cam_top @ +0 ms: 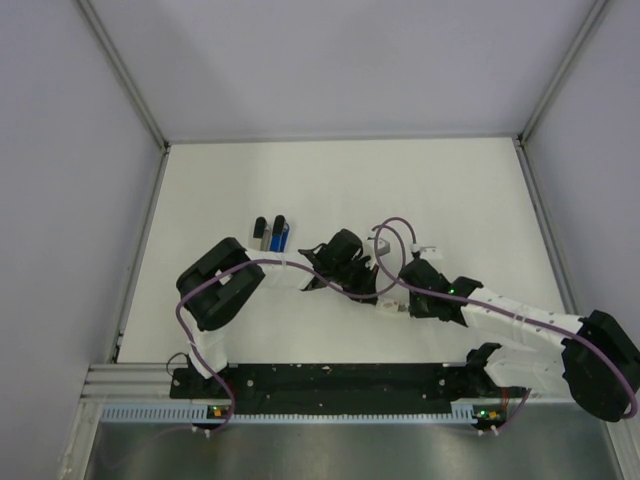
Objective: Unload the staples from the stapler
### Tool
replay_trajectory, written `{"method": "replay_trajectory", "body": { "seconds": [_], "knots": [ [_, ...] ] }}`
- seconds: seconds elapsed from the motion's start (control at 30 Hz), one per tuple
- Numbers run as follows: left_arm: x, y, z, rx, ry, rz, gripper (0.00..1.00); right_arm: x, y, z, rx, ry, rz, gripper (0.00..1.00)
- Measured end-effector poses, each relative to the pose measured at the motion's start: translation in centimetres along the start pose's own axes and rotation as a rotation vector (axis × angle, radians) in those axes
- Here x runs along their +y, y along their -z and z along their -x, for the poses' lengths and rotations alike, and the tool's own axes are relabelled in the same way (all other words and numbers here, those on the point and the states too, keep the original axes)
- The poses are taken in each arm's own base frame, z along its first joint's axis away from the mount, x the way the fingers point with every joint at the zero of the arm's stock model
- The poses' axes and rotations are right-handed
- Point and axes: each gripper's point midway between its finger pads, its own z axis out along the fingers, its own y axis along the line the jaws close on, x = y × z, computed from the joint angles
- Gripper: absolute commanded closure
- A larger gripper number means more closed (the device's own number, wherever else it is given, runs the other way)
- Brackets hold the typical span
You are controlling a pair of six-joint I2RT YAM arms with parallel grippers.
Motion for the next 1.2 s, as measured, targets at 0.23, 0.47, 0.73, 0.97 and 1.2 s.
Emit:
{"method": "replay_trajectory", "body": {
  "seconds": [0.23,0.47,0.73,0.97,1.2],
  "knots": [
    [-0.1,0.0,-0.1,0.003,0.003,-0.002,1.0,0.3,0.0,0.0,0.0,-0.013,0.006,1.0],
    [-0.2,0.3,-0.6,-0.011,0.061,0.032,1.0,1.9,-0.1,0.0,-0.001,-0.022,0.017,1.0],
    [0.5,1.0,-0.9,-0.048,0.158,0.102,1.0,3.3,0.0,0.0,-0.005,-0.068,0.048,1.0],
    [0.5,1.1,-0.8,-0.063,0.179,0.12,1.0,4.3,-0.3,0.2,-0.004,-0.09,0.066,1.0],
    [0.2,1.0,-0.9,-0.066,0.175,0.129,1.0,5.3,-0.5,0.5,0.001,-0.078,0.076,1.0]
  ]
}}
